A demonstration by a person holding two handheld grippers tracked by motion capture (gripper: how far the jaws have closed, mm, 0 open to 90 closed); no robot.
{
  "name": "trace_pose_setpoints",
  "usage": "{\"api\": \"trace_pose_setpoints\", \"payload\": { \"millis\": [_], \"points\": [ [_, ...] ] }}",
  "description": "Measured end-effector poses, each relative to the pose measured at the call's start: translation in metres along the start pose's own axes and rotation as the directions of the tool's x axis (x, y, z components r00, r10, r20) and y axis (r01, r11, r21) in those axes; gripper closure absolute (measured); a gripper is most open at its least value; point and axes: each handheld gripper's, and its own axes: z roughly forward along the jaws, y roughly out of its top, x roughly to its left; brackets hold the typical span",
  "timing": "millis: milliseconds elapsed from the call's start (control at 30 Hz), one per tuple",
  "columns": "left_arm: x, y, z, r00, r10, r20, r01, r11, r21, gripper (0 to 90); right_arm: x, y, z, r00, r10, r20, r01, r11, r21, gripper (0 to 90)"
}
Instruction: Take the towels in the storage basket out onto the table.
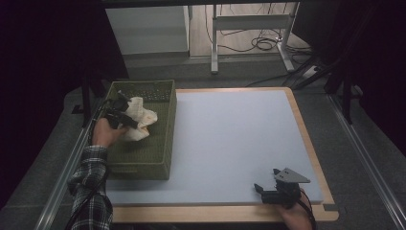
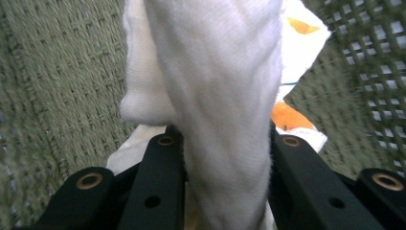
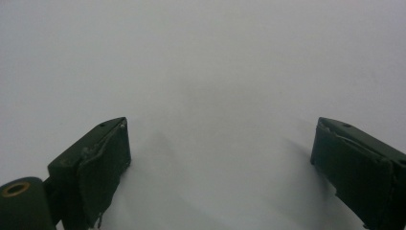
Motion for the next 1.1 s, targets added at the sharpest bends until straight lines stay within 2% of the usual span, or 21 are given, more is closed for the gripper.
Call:
{"api": "trace_pose_setpoints", "payload": {
  "millis": [300, 500, 733, 1100],
  "points": [
    [-0.007, -0.01, -0.027, 0.9994, 0.026, 0.022, -0.024, 0.9958, -0.088, 74.0, 0.0, 0.0, 0.0, 1.0, 0.0, 0.0, 0.0, 1.0, 0.0, 6.6],
    [-0.014, -0.015, -0.043, 0.9977, 0.056, 0.037, -0.051, 0.9894, -0.136, 73.8, 0.0, 0.0, 0.0, 1.0, 0.0, 0.0, 0.0, 1.0, 0.0, 6.6],
    [-0.025, -0.02, -0.058, 0.9952, 0.094, 0.027, -0.088, 0.9808, -0.174, 73.5, 0.0, 0.0, 0.0, 1.0, 0.001, 0.0, -0.001, 1.0, 0.0, 6.6],
    [-0.043, -0.028, -0.086, 0.9885, 0.148, 0.032, -0.136, 0.9601, -0.244, 73.3, 0.0, 0.0, 0.0, 1.0, 0.0, 0.0, 0.0, 1.0, 0.0, 6.6]
  ]
}}
